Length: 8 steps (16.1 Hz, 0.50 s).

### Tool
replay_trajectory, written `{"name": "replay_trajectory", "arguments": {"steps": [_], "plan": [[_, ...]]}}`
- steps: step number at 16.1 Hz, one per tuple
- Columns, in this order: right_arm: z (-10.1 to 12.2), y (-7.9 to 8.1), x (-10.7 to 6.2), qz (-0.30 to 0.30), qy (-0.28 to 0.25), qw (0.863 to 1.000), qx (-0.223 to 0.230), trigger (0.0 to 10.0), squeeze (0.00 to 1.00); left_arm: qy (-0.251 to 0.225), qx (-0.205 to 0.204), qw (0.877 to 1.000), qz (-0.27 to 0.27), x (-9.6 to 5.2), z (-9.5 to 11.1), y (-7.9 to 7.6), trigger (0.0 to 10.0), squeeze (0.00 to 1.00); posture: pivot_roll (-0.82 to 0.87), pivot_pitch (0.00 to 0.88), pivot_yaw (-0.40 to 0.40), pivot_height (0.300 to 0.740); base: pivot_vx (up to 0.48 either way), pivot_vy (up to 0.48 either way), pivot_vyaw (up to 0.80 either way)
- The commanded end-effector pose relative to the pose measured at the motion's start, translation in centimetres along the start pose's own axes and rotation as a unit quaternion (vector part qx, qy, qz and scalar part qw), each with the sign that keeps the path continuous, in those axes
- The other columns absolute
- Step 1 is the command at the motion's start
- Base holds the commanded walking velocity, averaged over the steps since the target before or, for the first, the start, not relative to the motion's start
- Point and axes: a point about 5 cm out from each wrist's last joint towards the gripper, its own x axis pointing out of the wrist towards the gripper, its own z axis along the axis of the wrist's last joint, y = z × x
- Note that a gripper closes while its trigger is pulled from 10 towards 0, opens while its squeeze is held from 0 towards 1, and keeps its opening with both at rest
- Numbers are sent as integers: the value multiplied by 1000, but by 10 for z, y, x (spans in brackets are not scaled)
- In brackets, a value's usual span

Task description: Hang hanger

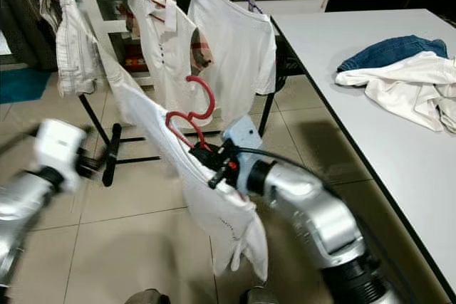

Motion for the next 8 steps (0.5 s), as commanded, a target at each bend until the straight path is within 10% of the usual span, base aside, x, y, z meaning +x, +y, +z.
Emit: {"name": "replay_trajectory", "arguments": {"steps": [1,3,4,5,8], "plan": [[13,1,-5,39,-11,999,-20,10000,0,-3,12,1000,18,-5,0,18,10000,1000,-27,123,20,740,0,0,0],[15,0,-9,65,1,997,-35,10000,0,-11,22,999,28,-9,3,33,10000,1000,-25,126,15,740,0,0,0],[19,-1,-11,92,8,995,-50,10000,0,-23,22,999,20,-13,7,43,10000,212,-25,126,15,740,0,0,0],[23,-1,-12,113,9,992,-59,10000,0,-28,22,999,-3,-15,8,46,10000,0,-20,127,8,740,0,0,0],[29,1,-13,155,12,985,-73,10000,0,0,11,997,-79,-19,-7,43,10000,0,-24,125,9,740,0,0,0]]}}
